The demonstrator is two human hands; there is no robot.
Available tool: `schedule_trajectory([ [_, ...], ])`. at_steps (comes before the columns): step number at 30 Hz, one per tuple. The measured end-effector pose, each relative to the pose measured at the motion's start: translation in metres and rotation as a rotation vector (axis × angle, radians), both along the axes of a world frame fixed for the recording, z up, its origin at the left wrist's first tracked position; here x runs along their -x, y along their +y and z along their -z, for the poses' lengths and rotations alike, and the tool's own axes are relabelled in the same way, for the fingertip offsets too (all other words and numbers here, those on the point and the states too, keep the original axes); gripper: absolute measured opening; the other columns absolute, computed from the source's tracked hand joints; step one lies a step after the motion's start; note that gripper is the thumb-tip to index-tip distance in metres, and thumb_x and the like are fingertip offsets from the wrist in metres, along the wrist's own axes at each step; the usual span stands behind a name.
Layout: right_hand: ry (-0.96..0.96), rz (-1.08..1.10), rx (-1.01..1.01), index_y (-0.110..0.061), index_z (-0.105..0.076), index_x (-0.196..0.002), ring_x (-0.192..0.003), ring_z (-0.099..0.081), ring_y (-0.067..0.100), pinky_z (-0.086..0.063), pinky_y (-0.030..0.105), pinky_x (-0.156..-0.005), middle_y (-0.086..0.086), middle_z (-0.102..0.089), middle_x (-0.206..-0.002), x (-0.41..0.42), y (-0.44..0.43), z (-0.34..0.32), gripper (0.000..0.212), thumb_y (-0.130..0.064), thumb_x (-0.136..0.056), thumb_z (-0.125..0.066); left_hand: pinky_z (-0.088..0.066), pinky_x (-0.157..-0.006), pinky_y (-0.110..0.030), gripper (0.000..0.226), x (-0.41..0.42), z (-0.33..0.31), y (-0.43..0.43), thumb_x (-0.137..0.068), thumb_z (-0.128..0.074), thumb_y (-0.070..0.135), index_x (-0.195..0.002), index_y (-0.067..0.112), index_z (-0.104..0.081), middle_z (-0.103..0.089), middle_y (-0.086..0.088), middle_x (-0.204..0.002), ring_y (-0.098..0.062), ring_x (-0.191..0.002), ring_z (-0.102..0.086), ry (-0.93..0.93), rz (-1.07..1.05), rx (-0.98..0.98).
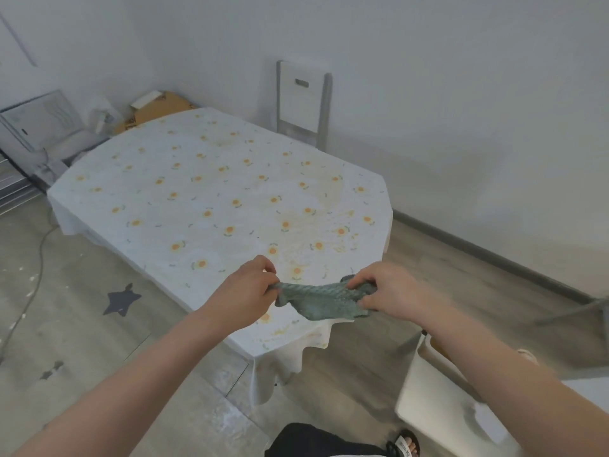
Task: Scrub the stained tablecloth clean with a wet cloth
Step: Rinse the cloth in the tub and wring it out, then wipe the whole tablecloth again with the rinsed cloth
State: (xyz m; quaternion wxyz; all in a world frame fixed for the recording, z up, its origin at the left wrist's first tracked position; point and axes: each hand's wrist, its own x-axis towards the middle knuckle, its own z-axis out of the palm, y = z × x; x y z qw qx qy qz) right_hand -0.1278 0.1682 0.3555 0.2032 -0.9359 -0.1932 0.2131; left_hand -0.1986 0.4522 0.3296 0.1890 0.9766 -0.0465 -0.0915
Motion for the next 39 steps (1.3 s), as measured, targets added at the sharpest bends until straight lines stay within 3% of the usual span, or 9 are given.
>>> schedule_trajectory([
  [3,-0.060,-0.006,-0.031,-0.027,-0.076,-0.088,-0.091,-0.060,0.009,-0.042,0.016,-0.069,-0.012,-0.067,-0.094,0.000,-0.005,0.009,0.005,-0.031,-0.088,-0.073,-0.040,-0.091,-0.029,0.034,0.000,-0.009,0.000,-0.108,-0.044,0.026,-0.100,0.012,-0.074,-0.057,0.009,-0.127,-0.014,-0.110,-0.054,0.092,0.024,0.035],
  [9,-0.028,0.097,-0.242,-0.023,-0.072,-0.080,-0.076,-0.059,0.005,-0.041,0.022,-0.063,-0.010,-0.067,-0.078,-0.004,-0.012,0.001,0.019,-0.038,-0.092,-0.068,-0.057,-0.090,-0.033,0.020,0.000,-0.020,0.013,-0.104,-0.053,0.006,-0.102,-0.002,-0.072,-0.075,-0.010,-0.092,-0.020,-0.089,-0.072,0.432,-0.300,0.873],
  [14,0.020,0.157,-0.044,-0.019,-0.057,-0.070,-0.068,-0.057,0.008,-0.039,0.025,-0.055,-0.008,-0.059,-0.073,0.002,0.009,0.024,0.036,-0.044,-0.097,-0.058,-0.062,-0.089,-0.045,0.021,-0.001,-0.009,-0.011,-0.100,-0.053,0.006,-0.107,0.006,-0.072,-0.075,-0.021,-0.101,-0.028,-0.089,-0.075,0.498,-0.407,0.675],
  [18,0.311,0.310,-0.321,-0.007,-0.066,-0.085,-0.066,-0.074,0.021,-0.063,0.045,-0.067,0.010,-0.069,-0.087,0.013,0.035,0.026,0.037,-0.037,-0.102,-0.053,-0.064,-0.086,-0.042,0.021,-0.002,-0.006,-0.047,-0.101,-0.050,0.014,-0.096,0.002,-0.067,-0.070,-0.018,-0.088,-0.028,-0.079,-0.072,0.478,-0.456,0.685],
  [25,0.484,0.373,-0.559,-0.008,-0.067,-0.101,-0.083,-0.075,0.018,-0.063,0.037,-0.073,0.009,-0.073,-0.097,0.022,0.050,0.031,0.044,-0.050,-0.091,-0.068,-0.046,-0.068,-0.031,0.024,0.008,-0.019,-0.084,-0.098,-0.043,0.013,-0.118,0.016,-0.056,-0.065,-0.005,-0.099,-0.018,-0.080,-0.060,0.422,0.018,0.251],
  [30,0.530,0.202,-0.614,-0.007,-0.066,-0.103,-0.081,-0.071,0.021,-0.059,0.037,-0.079,0.015,-0.072,-0.093,0.011,0.027,0.033,0.009,-0.012,-0.095,-0.064,-0.052,-0.090,-0.026,0.026,0.000,-0.013,-0.061,-0.097,-0.060,0.020,-0.123,0.024,-0.063,-0.068,0.007,-0.116,-0.011,-0.104,-0.064,0.166,-0.200,0.287],
  [33,0.764,0.173,-0.911,0.001,-0.064,-0.108,-0.095,-0.064,0.029,-0.049,0.040,-0.085,0.016,-0.068,-0.102,0.003,0.009,0.023,0.028,-0.014,-0.085,-0.070,-0.047,-0.107,-0.033,0.081,-0.015,-0.016,-0.038,-0.080,-0.076,0.058,-0.147,0.025,-0.045,-0.055,0.016,-0.136,-0.004,-0.128,-0.053,0.273,-0.140,0.559],
  [36,0.849,0.158,-1.010,0.009,-0.056,-0.120,-0.105,-0.058,0.033,-0.041,0.049,-0.095,0.022,-0.061,-0.112,-0.008,-0.001,0.026,0.063,-0.029,-0.075,-0.081,-0.053,-0.087,-0.029,0.049,-0.035,-0.018,-0.032,-0.082,-0.079,0.048,-0.115,0.015,-0.067,-0.072,0.007,-0.109,-0.009,-0.101,-0.067,0.468,-0.045,0.866],
  [39,0.869,0.170,-0.916,-0.001,-0.055,-0.132,-0.120,-0.062,0.034,-0.045,0.054,-0.106,0.019,-0.064,-0.129,-0.018,-0.005,0.038,0.067,-0.035,-0.081,-0.080,-0.048,-0.068,-0.031,0.024,-0.059,-0.013,-0.043,-0.088,-0.075,0.035,-0.076,0.018,-0.063,-0.061,0.010,-0.069,-0.011,-0.069,-0.057,0.307,-0.101,0.705],
])
